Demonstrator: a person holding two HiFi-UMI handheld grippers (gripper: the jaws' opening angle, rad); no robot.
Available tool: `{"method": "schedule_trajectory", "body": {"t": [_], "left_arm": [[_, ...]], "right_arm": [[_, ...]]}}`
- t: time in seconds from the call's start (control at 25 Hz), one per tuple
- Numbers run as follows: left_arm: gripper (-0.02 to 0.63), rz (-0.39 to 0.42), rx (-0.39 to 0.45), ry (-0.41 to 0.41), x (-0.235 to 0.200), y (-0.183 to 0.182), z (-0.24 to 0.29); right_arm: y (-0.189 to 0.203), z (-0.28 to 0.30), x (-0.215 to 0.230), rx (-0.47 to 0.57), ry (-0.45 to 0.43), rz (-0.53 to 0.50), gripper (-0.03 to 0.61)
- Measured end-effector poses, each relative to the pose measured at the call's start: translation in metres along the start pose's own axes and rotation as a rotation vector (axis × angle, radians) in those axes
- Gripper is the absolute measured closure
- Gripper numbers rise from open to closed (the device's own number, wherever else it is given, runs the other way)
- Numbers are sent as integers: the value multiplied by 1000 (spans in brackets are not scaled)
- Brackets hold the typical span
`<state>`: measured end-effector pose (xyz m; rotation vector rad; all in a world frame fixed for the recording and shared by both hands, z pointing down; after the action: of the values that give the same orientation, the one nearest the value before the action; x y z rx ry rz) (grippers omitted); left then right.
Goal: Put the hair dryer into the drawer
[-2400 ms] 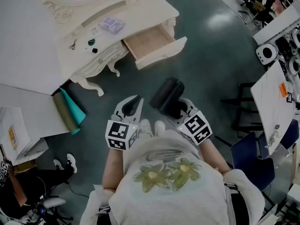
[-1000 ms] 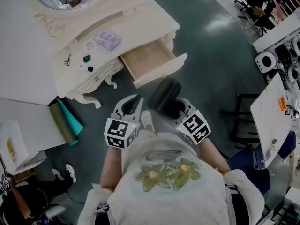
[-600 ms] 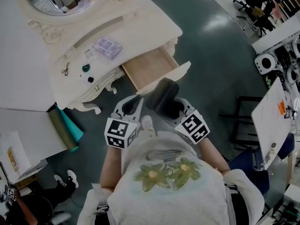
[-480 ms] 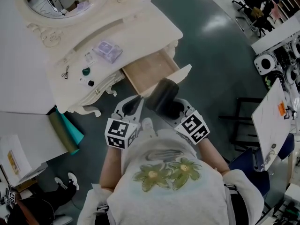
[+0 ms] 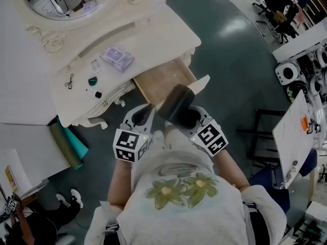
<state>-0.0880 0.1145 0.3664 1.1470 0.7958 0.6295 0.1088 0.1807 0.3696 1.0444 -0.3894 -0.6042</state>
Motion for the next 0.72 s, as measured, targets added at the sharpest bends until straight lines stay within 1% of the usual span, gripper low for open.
{"method": "schedule_trajectory", "body": {"t": [0.28, 0.72], "left_arm": [[577, -42, -23, -43, -13, 9, 13], [577, -70, -40, -130, -49, -1, 36]], "right_arm": [[0, 15, 21, -28, -35, -23, 362], [-12, 48, 63, -103, -117, -108, 362]]}}
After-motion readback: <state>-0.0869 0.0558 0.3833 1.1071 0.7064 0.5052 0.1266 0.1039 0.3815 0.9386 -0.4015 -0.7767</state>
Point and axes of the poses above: the fingertips, and each gripper's own axes: z forward along the fingers, x to its right, y out of its underside, the point moved 10 cm from there along -z, backward along the fingers, and after that the axes turned 9 degrees about x, right-handed, at the moved point
